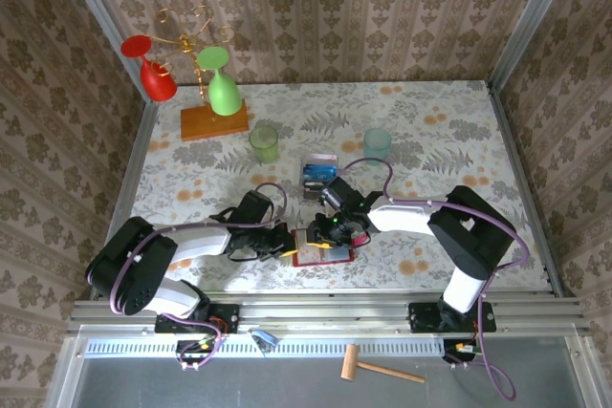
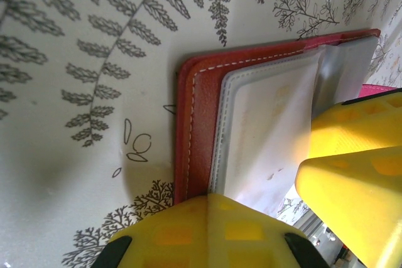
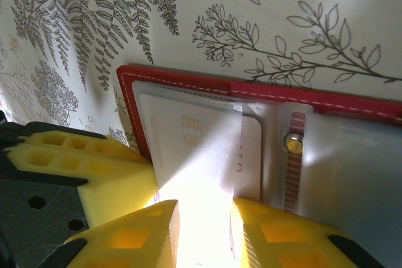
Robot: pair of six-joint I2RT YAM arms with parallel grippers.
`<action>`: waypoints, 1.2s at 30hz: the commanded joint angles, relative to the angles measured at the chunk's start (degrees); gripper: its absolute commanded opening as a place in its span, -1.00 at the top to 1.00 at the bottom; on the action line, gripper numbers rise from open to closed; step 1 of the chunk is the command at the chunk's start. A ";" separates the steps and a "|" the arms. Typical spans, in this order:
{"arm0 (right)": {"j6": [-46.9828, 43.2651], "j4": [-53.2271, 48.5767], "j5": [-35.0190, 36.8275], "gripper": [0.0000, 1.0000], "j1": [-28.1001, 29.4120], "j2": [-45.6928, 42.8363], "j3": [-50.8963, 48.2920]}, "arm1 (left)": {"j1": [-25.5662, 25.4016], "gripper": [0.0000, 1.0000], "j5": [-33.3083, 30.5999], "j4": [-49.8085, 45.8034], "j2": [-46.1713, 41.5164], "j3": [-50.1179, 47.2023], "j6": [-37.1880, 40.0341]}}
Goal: Take the credit cards out of the card holder
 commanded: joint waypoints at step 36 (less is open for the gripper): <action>-2.85 -6.54 3.09 0.44 -1.24 -5.25 0.77 | 0.63 1.00 -2.55 -12.59 -4.06 7.89 3.76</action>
